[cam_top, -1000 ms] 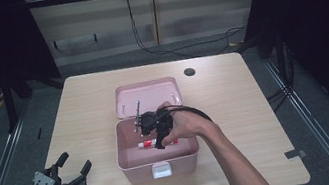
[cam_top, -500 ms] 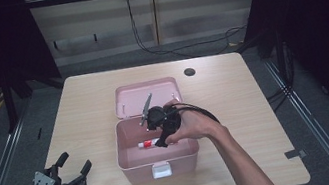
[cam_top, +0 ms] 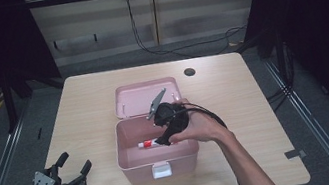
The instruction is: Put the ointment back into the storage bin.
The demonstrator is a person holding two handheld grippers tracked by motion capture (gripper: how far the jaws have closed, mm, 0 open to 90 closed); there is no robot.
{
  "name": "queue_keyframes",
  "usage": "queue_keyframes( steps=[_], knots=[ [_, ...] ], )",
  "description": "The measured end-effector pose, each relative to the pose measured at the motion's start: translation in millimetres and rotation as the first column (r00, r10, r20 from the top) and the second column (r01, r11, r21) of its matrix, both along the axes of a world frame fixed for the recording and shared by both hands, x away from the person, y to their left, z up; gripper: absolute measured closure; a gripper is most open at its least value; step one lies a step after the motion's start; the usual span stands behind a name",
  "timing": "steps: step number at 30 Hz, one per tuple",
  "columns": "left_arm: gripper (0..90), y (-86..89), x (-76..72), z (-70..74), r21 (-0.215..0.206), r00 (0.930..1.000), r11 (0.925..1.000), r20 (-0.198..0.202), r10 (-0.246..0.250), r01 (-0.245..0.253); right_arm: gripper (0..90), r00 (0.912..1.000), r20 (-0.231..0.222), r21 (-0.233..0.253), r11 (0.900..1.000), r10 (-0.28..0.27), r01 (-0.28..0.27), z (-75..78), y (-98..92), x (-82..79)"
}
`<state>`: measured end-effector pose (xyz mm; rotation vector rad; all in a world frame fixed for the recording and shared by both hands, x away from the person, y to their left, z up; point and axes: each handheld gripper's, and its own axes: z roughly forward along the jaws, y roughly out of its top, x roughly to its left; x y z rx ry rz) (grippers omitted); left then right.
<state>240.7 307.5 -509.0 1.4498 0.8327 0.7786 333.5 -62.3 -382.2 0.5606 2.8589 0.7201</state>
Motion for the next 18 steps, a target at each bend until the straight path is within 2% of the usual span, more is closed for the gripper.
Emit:
queue_keyframes(
  steps=[6,10,15,18],
  knots=[
    [15.9,0.4,-0.1,0.0,0.005,1.0,1.0,0.0,-0.001,0.001,32.4,0.9994,0.021,0.073,0.997,-0.029,0.027,4.9,-9.3,-1.9],
    [15.9,0.1,0.0,0.0,0.0,1.0,1.0,0.0,0.0,0.0,32.0,0.9979,0.039,0.129,0.991,-0.051,0.045,9.7,-17.7,-4.2],
    [15.9,0.1,0.0,0.0,0.002,1.0,1.0,0.001,0.0,0.0,31.8,0.9933,0.072,0.208,0.975,-0.09,0.073,16.6,-31.3,-9.3],
    [15.9,0.0,0.0,0.0,0.001,1.0,1.0,0.001,0.0,0.0,31.7,0.9891,0.079,0.263,0.96,-0.125,0.1,19.2,-40.2,-12.5]
  ],
)
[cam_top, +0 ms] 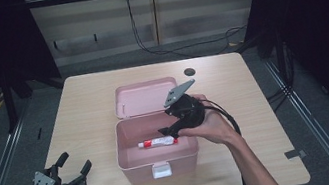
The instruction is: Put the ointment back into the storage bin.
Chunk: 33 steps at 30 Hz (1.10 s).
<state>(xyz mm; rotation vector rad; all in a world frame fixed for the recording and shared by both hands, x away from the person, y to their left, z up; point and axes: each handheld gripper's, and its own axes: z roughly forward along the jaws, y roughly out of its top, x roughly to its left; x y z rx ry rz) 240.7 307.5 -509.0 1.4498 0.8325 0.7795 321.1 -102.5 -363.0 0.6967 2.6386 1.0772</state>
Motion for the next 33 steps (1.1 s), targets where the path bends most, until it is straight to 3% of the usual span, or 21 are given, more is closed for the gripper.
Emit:
queue_keyframes(
  steps=[5,10,14,19,20,23,33],
  knots=[
    [15.9,0.0,0.0,0.0,0.0,1.0,1.0,-0.001,0.0,0.0,31.7,0.998,0.033,0.055,0.997,-0.054,0.052,2.9,-15.4,-4.8],
    [15.9,0.0,0.2,0.0,-0.001,1.0,1.0,-0.001,0.0,0.0,30.9,0.9885,0.031,0.127,0.982,-0.148,0.143,-1.9,-40.7,-6.2],
    [15.9,-0.2,0.2,0.0,-0.003,1.0,1.0,0.0,0.001,-0.001,28.9,0.9774,0.048,0.152,0.969,-0.206,0.197,-1.5,-56.2,-13.0],
    [15.9,-1.0,0.8,0.1,-0.006,0.9999,0.9999,-0.011,-0.01,0.01,28.2,0.9531,0.07,0.187,0.942,-0.295,0.278,-0.7,-80.6,-20.1],
    [15.9,-0.1,1.1,0.5,0.011,1.0,0.9999,-0.008,-0.005,0.005,28.2,0.9484,0.071,0.189,0.938,-0.309,0.291,-1.1,-85.3,-21.2],
    [15.9,-0.2,1.2,0.5,0.008,1.0,1.0,-0.009,-0.002,0.002,28.2,0.9316,0.069,0.228,0.915,-0.357,0.334,-2.9,-99.4,-25.6],
    [15.9,-0.4,0.9,0.4,0.008,1.0,1.0,-0.008,-0.003,0.003,28.4,0.8782,0.077,0.221,0.867,-0.472,0.447,-20.9,-131.6,-43.7]
  ],
)
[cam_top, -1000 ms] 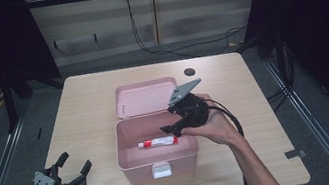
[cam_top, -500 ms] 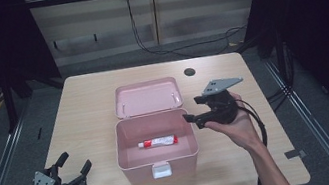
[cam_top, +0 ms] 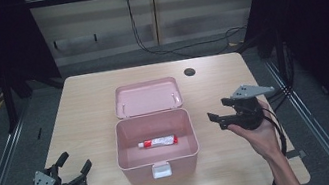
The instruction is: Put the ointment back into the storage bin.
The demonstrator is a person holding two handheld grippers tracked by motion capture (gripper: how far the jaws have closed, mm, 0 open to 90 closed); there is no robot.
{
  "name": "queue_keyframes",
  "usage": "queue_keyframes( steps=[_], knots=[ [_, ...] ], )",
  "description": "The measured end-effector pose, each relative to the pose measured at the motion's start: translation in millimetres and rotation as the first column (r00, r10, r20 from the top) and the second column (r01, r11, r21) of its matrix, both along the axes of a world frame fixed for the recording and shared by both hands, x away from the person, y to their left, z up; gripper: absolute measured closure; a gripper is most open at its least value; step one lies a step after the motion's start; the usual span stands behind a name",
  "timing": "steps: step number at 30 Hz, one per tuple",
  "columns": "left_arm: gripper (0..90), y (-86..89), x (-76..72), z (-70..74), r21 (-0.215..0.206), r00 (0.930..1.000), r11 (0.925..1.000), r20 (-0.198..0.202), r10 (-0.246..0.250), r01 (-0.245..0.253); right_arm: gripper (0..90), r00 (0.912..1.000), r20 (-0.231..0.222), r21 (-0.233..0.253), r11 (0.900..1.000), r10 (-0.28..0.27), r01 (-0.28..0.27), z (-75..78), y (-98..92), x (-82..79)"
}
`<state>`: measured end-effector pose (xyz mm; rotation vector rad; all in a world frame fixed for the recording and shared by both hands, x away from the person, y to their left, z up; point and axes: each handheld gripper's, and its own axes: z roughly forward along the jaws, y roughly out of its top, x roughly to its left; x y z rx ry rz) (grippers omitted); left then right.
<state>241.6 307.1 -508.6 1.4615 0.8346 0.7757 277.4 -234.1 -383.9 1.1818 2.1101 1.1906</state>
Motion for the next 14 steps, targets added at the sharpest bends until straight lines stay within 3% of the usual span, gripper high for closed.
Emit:
queue_keyframes(
  steps=[7,14],
  knots=[
    [15.9,-0.2,0.1,0.0,-0.005,1.0,1.0,0.0,0.002,-0.002,27.7,0.9964,0.008,-0.021,0.996,-0.085,0.085,-16.9,-15.0,-16.7],
    [15.9,-1.9,-0.4,0.0,0.006,1.0,0.9999,-0.003,0.009,-0.009,25.4,0.9901,0.007,0.015,0.99,-0.14,0.14,-32.9,-29.8,-24.7]
  ],
)
